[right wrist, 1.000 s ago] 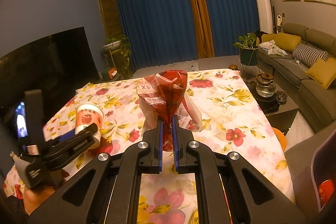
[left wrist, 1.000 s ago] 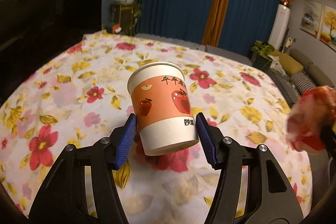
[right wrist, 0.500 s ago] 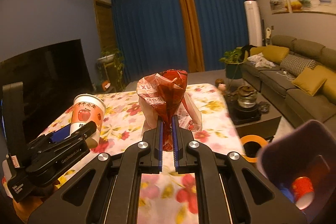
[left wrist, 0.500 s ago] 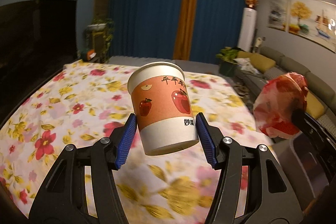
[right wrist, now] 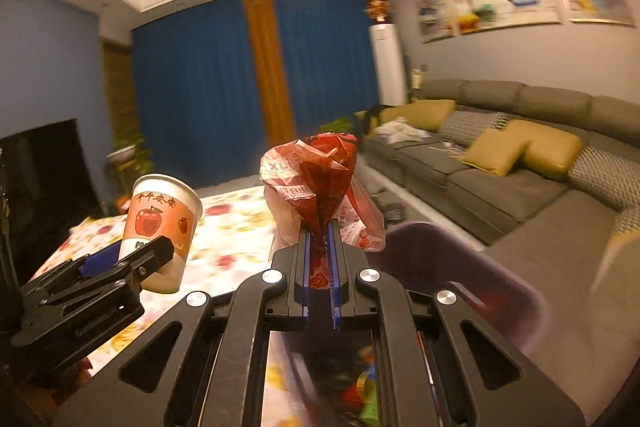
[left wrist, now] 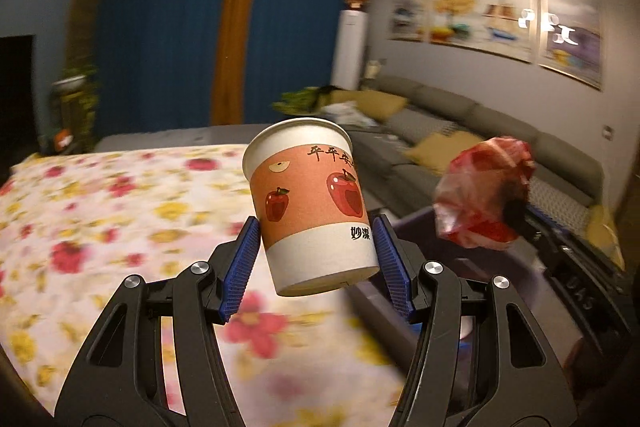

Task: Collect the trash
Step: 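Open both tools over the grey bin to drop the cup and bag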

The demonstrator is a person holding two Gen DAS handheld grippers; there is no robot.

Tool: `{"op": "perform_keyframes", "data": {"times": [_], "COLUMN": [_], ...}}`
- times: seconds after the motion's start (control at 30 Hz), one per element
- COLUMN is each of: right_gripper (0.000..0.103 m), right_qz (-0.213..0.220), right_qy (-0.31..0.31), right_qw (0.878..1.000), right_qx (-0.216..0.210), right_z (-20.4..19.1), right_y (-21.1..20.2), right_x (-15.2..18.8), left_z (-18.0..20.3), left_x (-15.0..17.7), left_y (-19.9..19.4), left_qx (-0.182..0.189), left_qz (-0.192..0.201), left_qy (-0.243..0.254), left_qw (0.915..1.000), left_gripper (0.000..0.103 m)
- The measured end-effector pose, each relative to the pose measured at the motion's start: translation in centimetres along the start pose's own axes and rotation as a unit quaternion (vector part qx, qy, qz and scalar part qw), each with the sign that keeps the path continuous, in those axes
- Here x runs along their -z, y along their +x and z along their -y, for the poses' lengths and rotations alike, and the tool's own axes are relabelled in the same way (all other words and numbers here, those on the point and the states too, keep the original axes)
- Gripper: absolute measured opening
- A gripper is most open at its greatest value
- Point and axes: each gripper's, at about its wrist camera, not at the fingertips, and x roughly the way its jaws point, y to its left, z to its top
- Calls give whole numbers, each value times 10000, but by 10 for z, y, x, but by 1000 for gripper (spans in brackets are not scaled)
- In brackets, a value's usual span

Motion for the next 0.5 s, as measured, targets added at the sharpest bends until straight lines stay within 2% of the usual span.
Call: {"op": "perform_keyframes", "data": {"times": [0.1,0.23,0.27,0.37,0.5], "right_gripper": [9,13,17,24,29], "right_qz": [12,-10,-17,5,-44], "right_qy": [134,216,242,270,367], "right_qw": [9998,9994,9994,9991,9986], "right_qx": [154,256,262,324,375], "right_z": [25,46,51,59,66], "right_y": [-5,-5,-5,-5,-4], "right_x": [2,6,7,11,14], "left_z": [27,49,54,60,60], "left_x": [5,13,16,23,29], "left_y": [14,30,34,45,50], "left_qx": [503,815,918,1057,989], "left_qz": [-91,-226,-276,-440,-574], "left_qy": [101,294,307,363,480], "left_qw": [9986,9960,9949,9928,9923], "left_gripper": [57,58,58,58,69]}}
